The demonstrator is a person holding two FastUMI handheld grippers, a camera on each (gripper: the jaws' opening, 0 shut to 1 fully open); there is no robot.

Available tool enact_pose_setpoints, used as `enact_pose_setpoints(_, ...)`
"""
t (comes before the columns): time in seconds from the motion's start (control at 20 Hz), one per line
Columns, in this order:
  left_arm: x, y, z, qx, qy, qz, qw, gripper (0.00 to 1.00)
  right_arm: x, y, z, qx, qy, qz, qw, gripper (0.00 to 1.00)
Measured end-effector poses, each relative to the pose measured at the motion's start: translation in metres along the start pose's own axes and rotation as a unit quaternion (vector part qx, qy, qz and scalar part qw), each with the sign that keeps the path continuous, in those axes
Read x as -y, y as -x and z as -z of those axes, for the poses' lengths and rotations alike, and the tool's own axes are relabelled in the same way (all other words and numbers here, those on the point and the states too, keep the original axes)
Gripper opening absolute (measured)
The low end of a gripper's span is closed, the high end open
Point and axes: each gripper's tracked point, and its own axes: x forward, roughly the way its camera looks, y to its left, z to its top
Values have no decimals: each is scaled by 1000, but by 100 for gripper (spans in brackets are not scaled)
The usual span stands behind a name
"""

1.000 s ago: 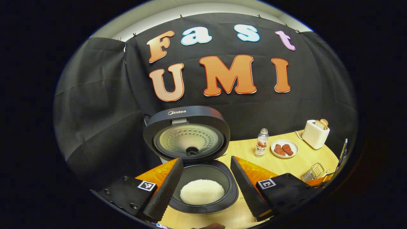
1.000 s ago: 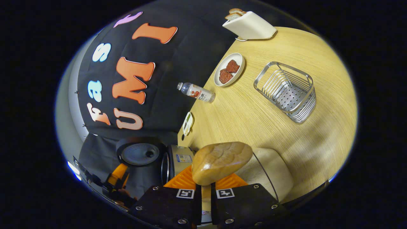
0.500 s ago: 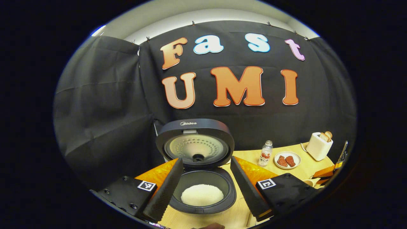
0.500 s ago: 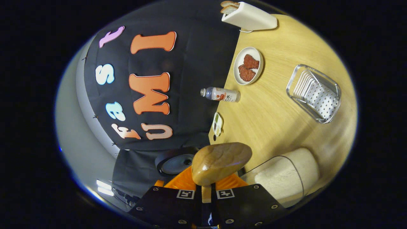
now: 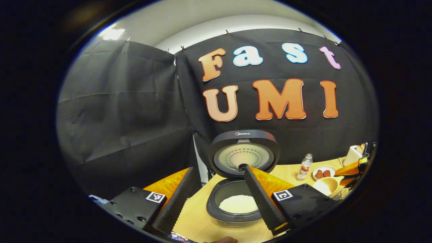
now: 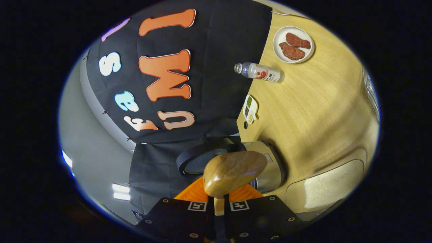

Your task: Close the left gripper, press the button to open the rice cooker; take a wooden spoon from the chopstick holder with the right hand, scoop a spoonful of rice and pour it into the rice cooker, then put the wooden spoon back into the chopstick holder.

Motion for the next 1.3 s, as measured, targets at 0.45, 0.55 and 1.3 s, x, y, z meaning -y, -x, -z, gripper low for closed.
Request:
enact_pose_setpoints(0.45,-34,22,13,-5,9,-46,999,96,-37,-81,4,-15,30,9,999,11)
enact_pose_setpoints(0.55,-33,25,19,-10,16,-50,999,100,-40,-96,7,-13,46,21,999,11)
enact_pose_setpoints(1.3,-22,21,48,-43,27,-31,998,100,-64,-161,27,56,266,82,959,11)
